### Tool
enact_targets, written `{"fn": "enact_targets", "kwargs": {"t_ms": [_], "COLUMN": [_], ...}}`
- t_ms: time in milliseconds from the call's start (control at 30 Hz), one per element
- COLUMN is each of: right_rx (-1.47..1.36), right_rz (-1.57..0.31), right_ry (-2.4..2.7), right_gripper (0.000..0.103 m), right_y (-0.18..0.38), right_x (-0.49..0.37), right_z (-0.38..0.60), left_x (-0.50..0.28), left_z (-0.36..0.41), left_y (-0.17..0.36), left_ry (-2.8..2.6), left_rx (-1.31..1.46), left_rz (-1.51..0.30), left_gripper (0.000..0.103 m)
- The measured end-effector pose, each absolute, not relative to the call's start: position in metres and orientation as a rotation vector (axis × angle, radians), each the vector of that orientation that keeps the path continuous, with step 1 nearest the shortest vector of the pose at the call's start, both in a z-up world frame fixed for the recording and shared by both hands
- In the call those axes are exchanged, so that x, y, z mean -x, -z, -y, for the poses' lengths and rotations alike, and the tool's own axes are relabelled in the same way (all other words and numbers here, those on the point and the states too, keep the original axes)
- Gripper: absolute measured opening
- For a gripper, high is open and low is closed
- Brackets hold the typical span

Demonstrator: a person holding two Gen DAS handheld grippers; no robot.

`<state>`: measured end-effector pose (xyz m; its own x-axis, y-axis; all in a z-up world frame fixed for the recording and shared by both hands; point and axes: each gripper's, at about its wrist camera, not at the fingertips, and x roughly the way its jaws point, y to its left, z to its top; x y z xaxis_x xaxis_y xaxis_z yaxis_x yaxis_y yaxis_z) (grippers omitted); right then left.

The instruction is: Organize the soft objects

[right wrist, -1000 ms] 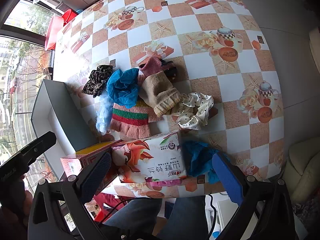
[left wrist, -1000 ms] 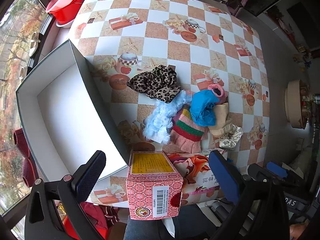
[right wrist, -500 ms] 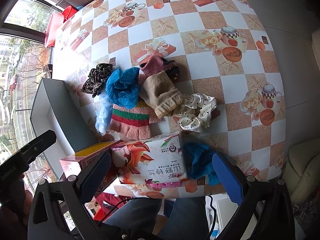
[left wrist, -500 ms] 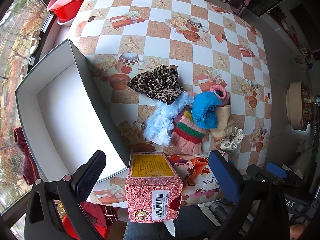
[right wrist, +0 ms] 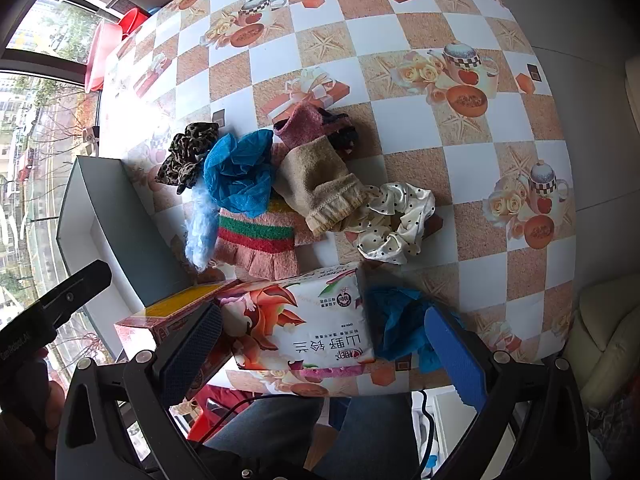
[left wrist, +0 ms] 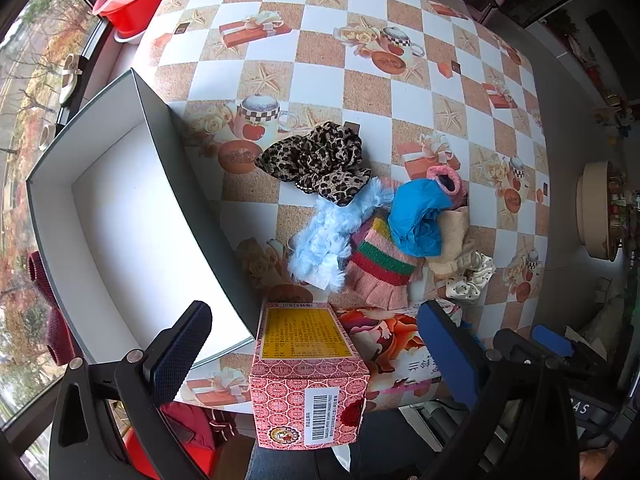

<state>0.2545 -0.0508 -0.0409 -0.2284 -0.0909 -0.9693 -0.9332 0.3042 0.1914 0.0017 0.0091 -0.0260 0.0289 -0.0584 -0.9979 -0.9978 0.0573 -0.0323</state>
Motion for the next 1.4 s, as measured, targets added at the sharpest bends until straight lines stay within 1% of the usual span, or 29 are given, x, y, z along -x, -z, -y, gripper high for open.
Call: {"fn": "enact_targets", "kwargs": {"t_ms": [333,700,1200,1400], "right_rx": [0.983,0.984,0.975,0.994], "right_rz": [-1.620,-1.626,-1.591,-1.562], "right_ry": [-1.059,-1.057,-1.056,-1.092], "right_gripper": [0.102,0.102,0.102,0.102], "right_y": [0.048,0.050,0.056,0.058], "right_x": [-0.255,-0.256,-0.260,-0.263], "right_z": [0.051,0.051,0.049,0.040], "left_x": [-0.004,-0.005,-0.010,-0.012], "left_z": [-0.010,-0.014,-0.022,-0.042], "left_y": [0.033,0.035,0.040,0.050], "left_ry": [-1.077,-1.131,-1.149,-1.141], "left_rx": [1.257,1.191,1.176,1.212], "left_rz": [-1.250,-1.232,-1.252,-1.250], "left_gripper": [0.102,0.102,0.102,0.102]}}
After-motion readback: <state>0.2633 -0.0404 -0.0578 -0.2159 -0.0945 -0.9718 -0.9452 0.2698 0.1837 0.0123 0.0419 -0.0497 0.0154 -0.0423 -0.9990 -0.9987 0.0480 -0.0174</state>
